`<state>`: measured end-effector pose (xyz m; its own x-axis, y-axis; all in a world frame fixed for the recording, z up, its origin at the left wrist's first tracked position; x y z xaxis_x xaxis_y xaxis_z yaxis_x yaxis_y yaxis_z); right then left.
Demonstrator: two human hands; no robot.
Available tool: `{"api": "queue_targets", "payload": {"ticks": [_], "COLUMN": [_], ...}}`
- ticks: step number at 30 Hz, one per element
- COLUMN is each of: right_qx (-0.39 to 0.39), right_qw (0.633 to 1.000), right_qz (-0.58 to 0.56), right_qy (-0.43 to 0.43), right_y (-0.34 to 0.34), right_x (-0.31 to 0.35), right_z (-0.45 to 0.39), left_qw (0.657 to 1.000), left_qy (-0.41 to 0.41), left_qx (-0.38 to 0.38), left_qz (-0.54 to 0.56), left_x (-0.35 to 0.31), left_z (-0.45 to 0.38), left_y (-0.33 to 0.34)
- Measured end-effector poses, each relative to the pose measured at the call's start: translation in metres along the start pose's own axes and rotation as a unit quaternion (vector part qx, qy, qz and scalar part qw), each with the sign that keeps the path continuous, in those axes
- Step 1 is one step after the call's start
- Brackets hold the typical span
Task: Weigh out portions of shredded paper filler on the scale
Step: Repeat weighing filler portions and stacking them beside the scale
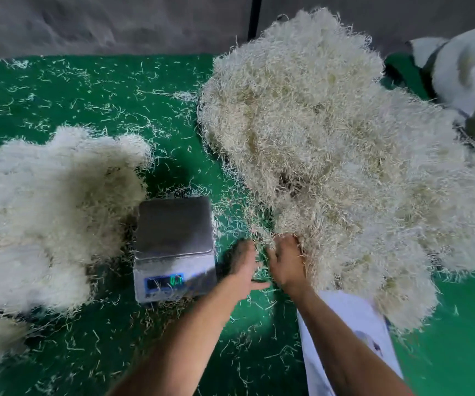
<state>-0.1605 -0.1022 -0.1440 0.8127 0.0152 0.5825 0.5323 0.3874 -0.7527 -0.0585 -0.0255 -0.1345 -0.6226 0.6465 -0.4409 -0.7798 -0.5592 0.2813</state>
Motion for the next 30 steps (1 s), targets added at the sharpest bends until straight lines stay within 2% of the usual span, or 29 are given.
{"api": "queue_targets", "payload": {"ticks": [3,4,6,8,9,11,13,16,18,21,23,25,27,30], "right_qx": [-0.027,-0.030,-0.044,-0.086,-0.121,-0.183,-0.187,-0.145,-0.124,-0.121,-0.108,-0.080,-0.078,-0.134], "right_qw": [0.988,0.984,0.979,0.969,0.964,0.952,0.959,0.955,0.955,0.957,0.960,0.965,0.963,0.978], "right_qz": [-0.137,-0.165,-0.200,-0.225,-0.224,-0.215,-0.121,0.089,0.132,0.206,0.240,0.248,0.256,0.145], "right_qy": [0.065,0.063,0.003,-0.059,-0.079,-0.120,-0.175,-0.245,-0.235,-0.165,-0.093,-0.034,-0.027,-0.070], "right_y": [-0.003,-0.004,-0.011,-0.030,-0.044,-0.075,-0.097,-0.106,-0.110,-0.124,-0.141,-0.160,-0.178,-0.205], "right_x": [0.012,0.020,0.044,0.064,0.070,0.083,0.104,0.137,0.147,0.154,0.150,0.142,0.146,0.182], "right_z": [0.008,0.012,0.020,0.026,0.028,0.026,0.020,0.010,0.002,-0.018,-0.033,-0.038,-0.031,-0.020], "left_qw": [0.998,0.993,0.986,0.995,0.997,0.971,0.950,0.912,0.871,0.810,0.797,0.798,0.795,0.758], "left_qy": [-0.027,-0.043,-0.048,0.025,0.078,0.176,0.209,0.308,0.370,0.427,0.466,0.500,0.522,0.513], "left_qx": [0.032,0.061,0.097,0.069,0.023,-0.069,-0.096,-0.027,0.002,-0.004,-0.004,-0.016,-0.013,-0.004], "left_qz": [0.053,0.094,0.130,0.066,-0.011,-0.146,-0.212,-0.269,-0.322,-0.402,-0.385,-0.335,-0.308,-0.403], "left_x": [0.017,0.016,0.003,-0.028,-0.049,-0.096,-0.134,-0.193,-0.230,-0.273,-0.298,-0.325,-0.349,-0.355], "left_z": [-0.003,0.000,0.004,0.010,0.013,0.025,0.039,0.078,0.112,0.159,0.188,0.223,0.252,0.266], "left_y": [0.007,0.015,0.023,0.015,0.004,-0.012,-0.015,0.012,0.031,0.054,0.065,0.070,0.074,0.085]}}
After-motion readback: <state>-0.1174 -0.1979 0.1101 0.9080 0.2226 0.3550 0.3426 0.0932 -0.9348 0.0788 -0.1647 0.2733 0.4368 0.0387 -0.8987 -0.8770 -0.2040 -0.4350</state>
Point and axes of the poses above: each hand's wrist, its own z-axis away from the middle knuckle, its own y-axis out of the palm, x = y × z, the point moved 8 cm from there along -z, towards the middle knuckle, and after that the axes turned 6 degrees about z, right-handed, at the moved point
